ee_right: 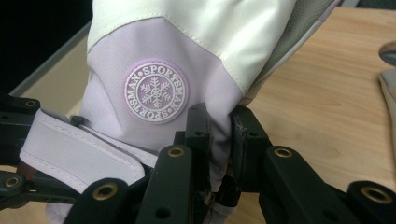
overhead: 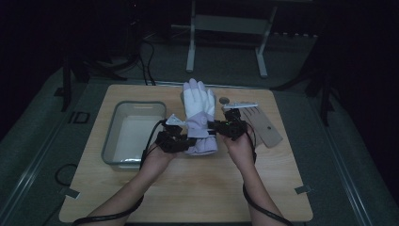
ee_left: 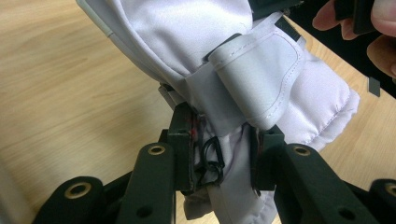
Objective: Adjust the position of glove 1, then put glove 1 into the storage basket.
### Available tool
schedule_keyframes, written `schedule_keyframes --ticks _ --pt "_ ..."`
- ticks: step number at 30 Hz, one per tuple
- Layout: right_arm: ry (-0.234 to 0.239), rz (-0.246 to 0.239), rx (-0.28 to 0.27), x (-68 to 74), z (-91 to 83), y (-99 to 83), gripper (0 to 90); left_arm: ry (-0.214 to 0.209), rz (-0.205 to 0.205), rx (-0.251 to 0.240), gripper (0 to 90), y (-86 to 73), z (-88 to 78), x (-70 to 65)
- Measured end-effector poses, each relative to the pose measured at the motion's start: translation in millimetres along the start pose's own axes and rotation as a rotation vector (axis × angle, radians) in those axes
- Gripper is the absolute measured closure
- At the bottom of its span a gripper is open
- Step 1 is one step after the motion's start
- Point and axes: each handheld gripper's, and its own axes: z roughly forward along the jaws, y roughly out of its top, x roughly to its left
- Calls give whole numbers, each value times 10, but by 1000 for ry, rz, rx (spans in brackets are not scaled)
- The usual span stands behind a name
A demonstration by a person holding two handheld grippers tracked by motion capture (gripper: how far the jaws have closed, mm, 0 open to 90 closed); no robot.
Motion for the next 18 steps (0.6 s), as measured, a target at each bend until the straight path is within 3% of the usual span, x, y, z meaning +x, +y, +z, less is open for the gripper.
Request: schedule_keyframes --ticks 5,10,18 --pt "7 -9 -8 102 2 95 789 6 -2 -10 686 33 -144 52" --pt "19 -33 -26 296 37 261 789 23 -2 -20 685 68 -374 158" --pt "43 -60 -33 578 212 456 788 64 -17 -29 685 33 -663 362"
